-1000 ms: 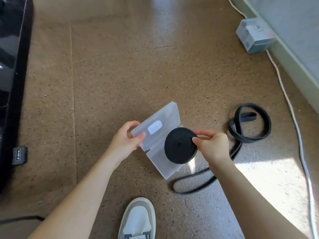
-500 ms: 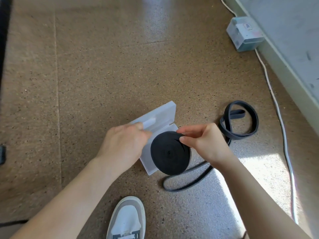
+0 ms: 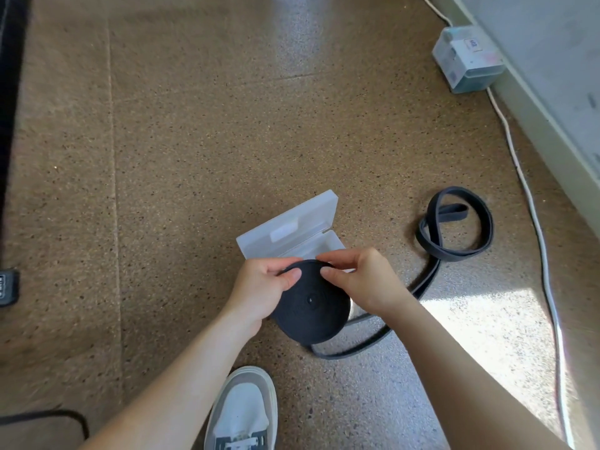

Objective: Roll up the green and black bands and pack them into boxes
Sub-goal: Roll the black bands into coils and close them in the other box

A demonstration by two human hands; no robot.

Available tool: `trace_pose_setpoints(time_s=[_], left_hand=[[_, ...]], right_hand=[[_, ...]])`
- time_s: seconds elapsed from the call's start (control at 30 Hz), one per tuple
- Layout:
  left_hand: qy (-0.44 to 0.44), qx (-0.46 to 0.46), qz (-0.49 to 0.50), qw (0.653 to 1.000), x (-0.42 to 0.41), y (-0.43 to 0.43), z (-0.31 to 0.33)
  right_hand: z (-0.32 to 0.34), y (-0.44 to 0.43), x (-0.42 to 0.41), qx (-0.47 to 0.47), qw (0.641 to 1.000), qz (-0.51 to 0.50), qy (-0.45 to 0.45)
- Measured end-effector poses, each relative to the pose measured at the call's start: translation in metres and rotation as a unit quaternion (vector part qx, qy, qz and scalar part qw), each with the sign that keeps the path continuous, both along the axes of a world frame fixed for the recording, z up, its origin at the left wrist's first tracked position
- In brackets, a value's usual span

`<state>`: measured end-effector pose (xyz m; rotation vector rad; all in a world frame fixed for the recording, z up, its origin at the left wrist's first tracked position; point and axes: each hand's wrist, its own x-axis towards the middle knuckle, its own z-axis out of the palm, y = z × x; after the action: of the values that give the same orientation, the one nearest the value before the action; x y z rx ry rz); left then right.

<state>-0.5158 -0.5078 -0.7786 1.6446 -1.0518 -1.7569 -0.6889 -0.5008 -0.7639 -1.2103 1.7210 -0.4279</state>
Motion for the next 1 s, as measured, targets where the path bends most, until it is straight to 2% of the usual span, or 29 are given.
trace_pose_setpoints(time_s=[0.07, 0.17, 0.23, 0.37, 0.43, 0.53, 0.6, 0.67, 0.77, 0.87, 1.0], left_hand=[[0.005, 0.011, 0.02, 1.0, 0.001, 0.003, -0.004], [0.019, 0.04, 0.027, 0.999, 0.0, 0.005, -0.005], [0.007, 0.053, 0.019, 0.998, 0.0, 0.005, -0.005], [-0.08, 0.033, 0.002, 0.996, 0.006, 0.002, -0.005], [-0.058, 0.067, -0.01, 0.996, 0.011, 0.005, -0.005], [-0.035, 0.092, -0.086, 0.991, 0.021, 0.014, -0.005], [-0.067, 0.091, -0.156, 0.981, 0.024, 0.019, -0.005], [-0.165, 0.041, -0.214, 0.962, 0.02, 0.022, -0.003], [-0.329, -0.099, -0.276, 0.897, 0.015, 0.025, -0.001], [-0.393, -0.173, -0.332, 0.84, 0.015, 0.023, -0.004], [-0.436, -0.187, -0.355, 0.806, 0.019, 0.021, -0.015]], right_hand=[[-0.003, -0.002, -0.002, 0.028, 1.0, -0.001, -0.01], [-0.005, -0.005, -0.003, 0.061, 0.992, -0.082, -0.07], [-0.007, -0.008, -0.003, 0.068, 0.991, -0.096, -0.07], [-0.012, -0.019, -0.004, 0.087, 0.984, -0.148, -0.057], [-0.016, -0.026, -0.004, 0.104, 0.979, -0.168, -0.052], [-0.03, -0.04, 0.0, 0.115, 0.983, -0.144, -0.009], [-0.042, -0.051, 0.003, 0.118, 0.987, -0.099, 0.046], [-0.048, -0.059, 0.009, 0.12, 0.986, -0.041, 0.11], [-0.051, -0.067, 0.016, 0.127, 0.977, 0.04, 0.169], [-0.054, -0.07, 0.021, 0.12, 0.97, 0.071, 0.197], [-0.057, -0.069, 0.023, 0.105, 0.971, 0.063, 0.205]])
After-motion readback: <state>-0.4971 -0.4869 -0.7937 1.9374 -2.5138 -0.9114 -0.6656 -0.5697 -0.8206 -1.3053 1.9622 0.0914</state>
